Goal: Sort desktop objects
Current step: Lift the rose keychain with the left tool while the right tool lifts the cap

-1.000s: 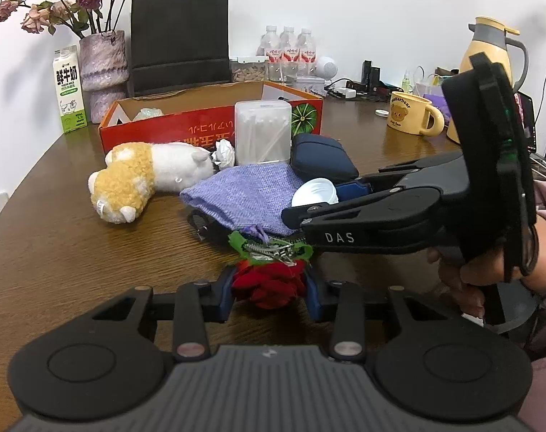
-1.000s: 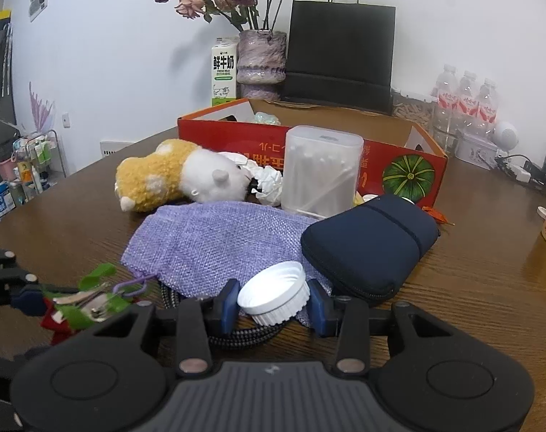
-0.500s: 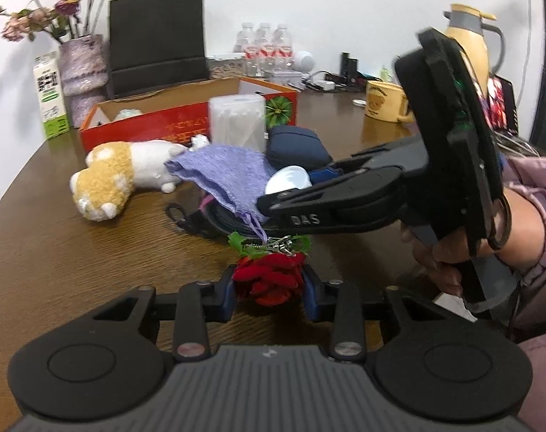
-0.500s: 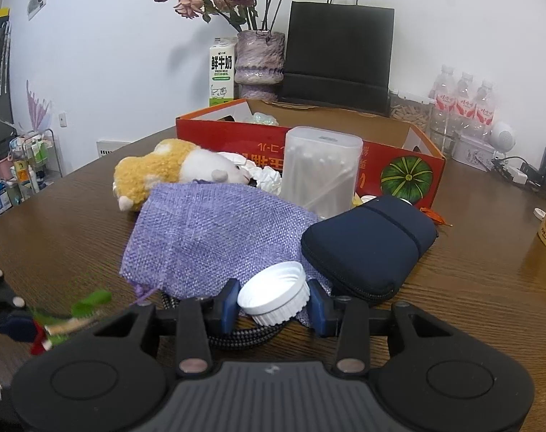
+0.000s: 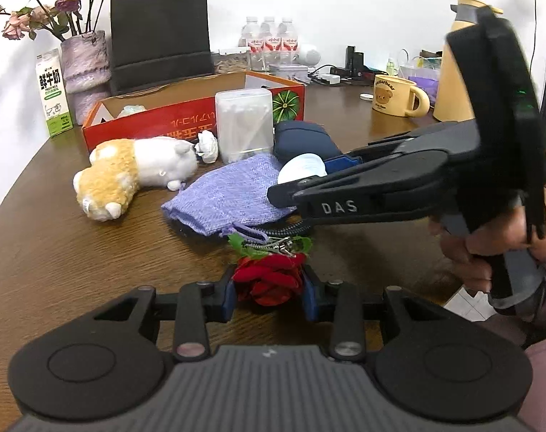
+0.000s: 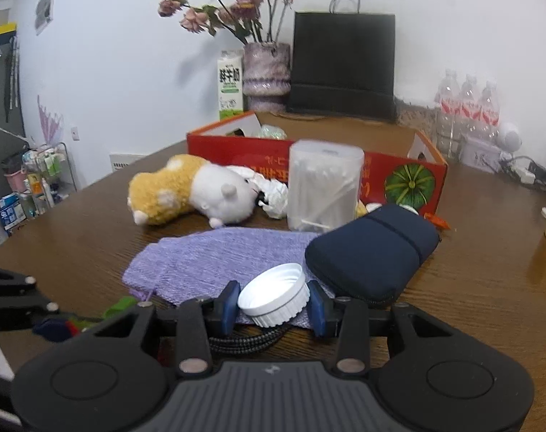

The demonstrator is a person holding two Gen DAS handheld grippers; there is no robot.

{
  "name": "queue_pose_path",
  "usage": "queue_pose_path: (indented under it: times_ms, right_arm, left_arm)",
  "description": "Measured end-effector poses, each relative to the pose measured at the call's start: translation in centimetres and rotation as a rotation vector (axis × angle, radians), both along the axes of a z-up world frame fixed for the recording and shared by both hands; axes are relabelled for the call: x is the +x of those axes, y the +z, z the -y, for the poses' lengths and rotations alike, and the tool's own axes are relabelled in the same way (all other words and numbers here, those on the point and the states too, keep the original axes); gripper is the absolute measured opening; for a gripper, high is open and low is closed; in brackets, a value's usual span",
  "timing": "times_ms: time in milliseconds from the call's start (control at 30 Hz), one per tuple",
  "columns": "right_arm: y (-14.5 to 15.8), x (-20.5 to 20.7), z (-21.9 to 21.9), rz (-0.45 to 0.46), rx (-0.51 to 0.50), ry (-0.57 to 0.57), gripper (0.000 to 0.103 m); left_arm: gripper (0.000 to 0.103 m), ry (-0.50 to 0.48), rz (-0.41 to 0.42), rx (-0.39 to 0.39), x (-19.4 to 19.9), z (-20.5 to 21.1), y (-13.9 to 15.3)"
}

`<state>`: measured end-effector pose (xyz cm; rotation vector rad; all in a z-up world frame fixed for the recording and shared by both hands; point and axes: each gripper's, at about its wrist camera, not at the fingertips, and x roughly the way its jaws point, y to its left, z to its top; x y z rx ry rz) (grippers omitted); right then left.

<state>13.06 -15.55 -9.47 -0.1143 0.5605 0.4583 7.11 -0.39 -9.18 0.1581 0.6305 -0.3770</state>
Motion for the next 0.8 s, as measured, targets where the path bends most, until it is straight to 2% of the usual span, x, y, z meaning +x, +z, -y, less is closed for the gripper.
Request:
queue_pose_path:
  times_ms: [367,800]
  right_arm:
    - [-0.11,-0.31,-0.19,-0.004,0.001,0.015,0.039]
    - [-0.18,-0.16,-0.26,-0.007,-0.004,0.005,0.039]
  left_arm:
    - [0.036,0.061,0.037,0.045,0.49,-0.76,0.36]
    - [0.037,0.011,0.029,0.07,-0.32,-0.17,0.06]
